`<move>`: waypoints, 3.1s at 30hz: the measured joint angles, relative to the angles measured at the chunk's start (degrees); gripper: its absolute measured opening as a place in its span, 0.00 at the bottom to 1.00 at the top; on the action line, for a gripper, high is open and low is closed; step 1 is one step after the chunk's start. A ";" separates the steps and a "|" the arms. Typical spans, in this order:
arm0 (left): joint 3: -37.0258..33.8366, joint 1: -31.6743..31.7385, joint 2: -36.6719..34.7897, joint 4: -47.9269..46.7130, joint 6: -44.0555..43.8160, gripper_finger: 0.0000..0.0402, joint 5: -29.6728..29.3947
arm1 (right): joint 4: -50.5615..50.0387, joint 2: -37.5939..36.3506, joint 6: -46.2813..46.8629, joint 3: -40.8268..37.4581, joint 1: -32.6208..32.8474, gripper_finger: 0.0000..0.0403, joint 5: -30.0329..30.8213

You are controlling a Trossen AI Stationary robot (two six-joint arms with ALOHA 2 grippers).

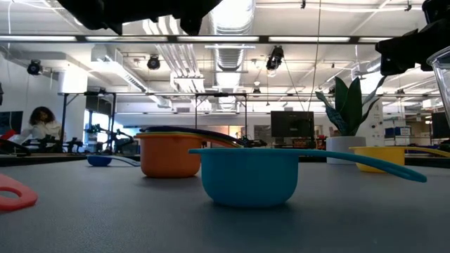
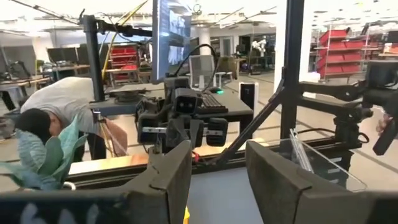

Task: Nest measuring cups in basket
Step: Stack the yellow measuring cup on top of the purple measuring cup

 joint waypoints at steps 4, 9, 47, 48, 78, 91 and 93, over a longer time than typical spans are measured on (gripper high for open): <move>2.53 0.09 1.40 -0.95 -0.13 0.32 1.47 | 0.13 -0.01 1.69 0.00 -0.02 0.02 0.57; 5.20 0.05 1.89 -3.41 -0.39 0.31 3.74 | 0.63 -0.01 12.40 0.00 -0.02 0.02 1.01; 5.87 3.15 2.07 -2.90 -0.97 0.31 0.40 | 14.16 4.95 31.49 0.00 0.02 0.02 16.47; 5.87 3.16 2.07 -3.36 -0.43 0.31 -1.94 | 14.18 5.70 31.84 0.00 0.00 0.02 16.60; -0.67 7.63 -10.45 -11.69 -1.53 0.31 0.21 | -46.86 50.39 60.45 35.69 -0.01 0.28 13.27; -0.71 7.61 -8.56 -10.72 -1.53 0.31 0.25 | -50.97 54.58 61.51 34.35 -6.88 0.44 9.96; -0.71 7.61 -8.56 -10.80 -1.53 0.31 0.27 | -50.58 54.61 60.28 33.83 -8.65 0.44 8.92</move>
